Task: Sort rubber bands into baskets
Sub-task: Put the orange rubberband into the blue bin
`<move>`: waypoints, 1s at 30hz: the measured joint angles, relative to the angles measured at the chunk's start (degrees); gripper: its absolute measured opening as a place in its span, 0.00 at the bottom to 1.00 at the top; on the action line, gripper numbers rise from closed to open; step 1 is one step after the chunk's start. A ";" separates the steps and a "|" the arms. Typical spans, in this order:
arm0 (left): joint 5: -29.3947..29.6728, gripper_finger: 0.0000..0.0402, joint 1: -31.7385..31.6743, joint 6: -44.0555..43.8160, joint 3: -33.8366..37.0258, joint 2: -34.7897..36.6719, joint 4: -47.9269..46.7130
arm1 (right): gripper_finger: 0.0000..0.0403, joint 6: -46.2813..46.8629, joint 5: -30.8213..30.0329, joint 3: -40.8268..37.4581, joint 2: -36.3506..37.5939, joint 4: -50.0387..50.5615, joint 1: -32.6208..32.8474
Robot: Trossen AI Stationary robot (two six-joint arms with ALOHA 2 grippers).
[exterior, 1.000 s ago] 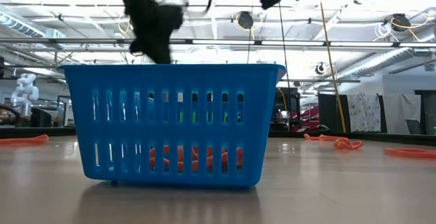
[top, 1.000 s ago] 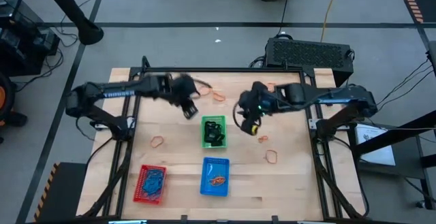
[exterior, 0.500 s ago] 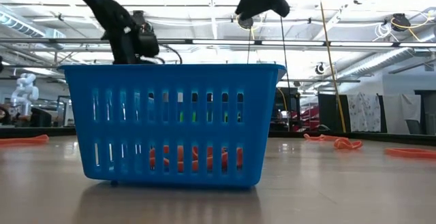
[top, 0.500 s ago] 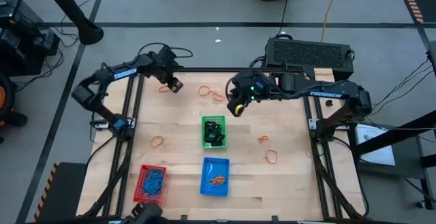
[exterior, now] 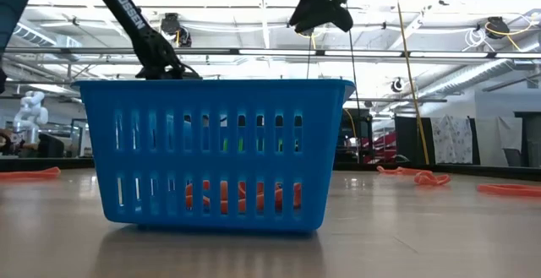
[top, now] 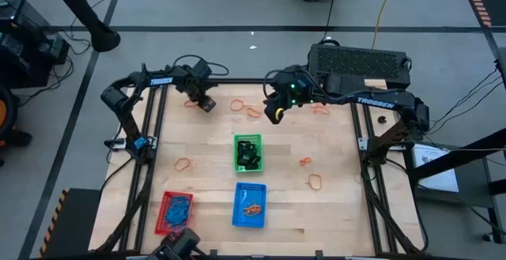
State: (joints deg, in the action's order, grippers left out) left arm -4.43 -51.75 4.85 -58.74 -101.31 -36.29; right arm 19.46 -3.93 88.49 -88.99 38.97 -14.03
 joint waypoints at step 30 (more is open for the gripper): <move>-6.04 0.01 7.90 -7.99 -0.07 0.74 -6.70 | 0.24 -14.69 4.35 -0.05 0.04 16.81 -3.10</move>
State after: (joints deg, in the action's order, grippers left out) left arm -10.46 -43.84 -3.13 -58.81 -100.57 -43.00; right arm 4.77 0.42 88.44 -88.95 55.78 -17.13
